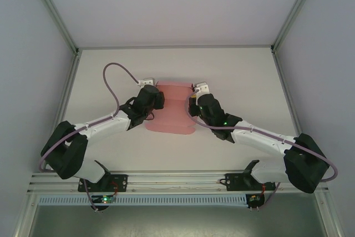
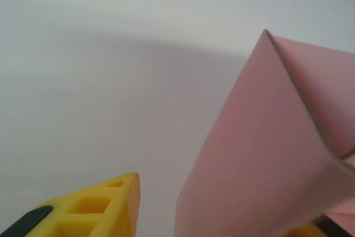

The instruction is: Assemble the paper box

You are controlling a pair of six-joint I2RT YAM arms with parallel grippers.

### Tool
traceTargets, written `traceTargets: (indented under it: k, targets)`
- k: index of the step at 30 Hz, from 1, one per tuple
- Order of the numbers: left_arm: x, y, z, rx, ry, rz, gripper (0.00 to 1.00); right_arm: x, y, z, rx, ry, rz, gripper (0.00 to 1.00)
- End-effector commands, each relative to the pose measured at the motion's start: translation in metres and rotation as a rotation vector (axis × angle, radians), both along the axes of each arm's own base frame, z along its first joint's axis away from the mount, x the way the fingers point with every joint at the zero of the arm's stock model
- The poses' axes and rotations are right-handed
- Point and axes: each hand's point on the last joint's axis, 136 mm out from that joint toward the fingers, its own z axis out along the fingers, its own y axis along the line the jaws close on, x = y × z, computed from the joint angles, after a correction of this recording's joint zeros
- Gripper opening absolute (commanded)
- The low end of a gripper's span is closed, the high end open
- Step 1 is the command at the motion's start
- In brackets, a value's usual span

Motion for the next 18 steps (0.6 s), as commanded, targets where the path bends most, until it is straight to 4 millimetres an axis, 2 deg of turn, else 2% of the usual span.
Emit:
traceTargets:
  k: [1, 4, 5, 7, 10, 13, 16, 18]
  targets:
    - [0.003, 0.005, 0.014, -0.012, -0.060, -0.018, 0.50, 0.000, -0.001, 0.013, 0.040, -0.021, -0.009, 0.00]
    - [-0.006, -0.010, 0.027, -0.065, -0.093, -0.127, 0.67, 0.001, -0.001, 0.012, 0.035, -0.017, -0.011, 0.00]
    - [-0.009, -0.013, 0.030, -0.077, -0.100, -0.147, 0.70, 0.002, -0.001, 0.012, 0.038, -0.016, -0.014, 0.00]
    - [-0.013, -0.014, 0.037, -0.085, -0.111, -0.168, 0.79, 0.003, -0.001, 0.010, 0.036, -0.011, -0.018, 0.00]
    - [-0.018, -0.013, 0.045, -0.091, -0.122, -0.185, 0.86, 0.005, 0.001, 0.008, 0.033, -0.001, -0.017, 0.00]
    - [-0.026, -0.016, 0.055, -0.116, -0.135, -0.219, 1.00, 0.006, 0.003, 0.006, 0.033, 0.006, -0.016, 0.00]
    - [-0.032, -0.019, 0.061, -0.129, -0.137, -0.257, 1.00, 0.007, 0.004, 0.006, 0.034, 0.008, -0.015, 0.00]
    - [-0.031, -0.014, 0.061, -0.097, -0.129, -0.234, 1.00, 0.007, 0.004, 0.006, 0.030, 0.007, -0.015, 0.00]
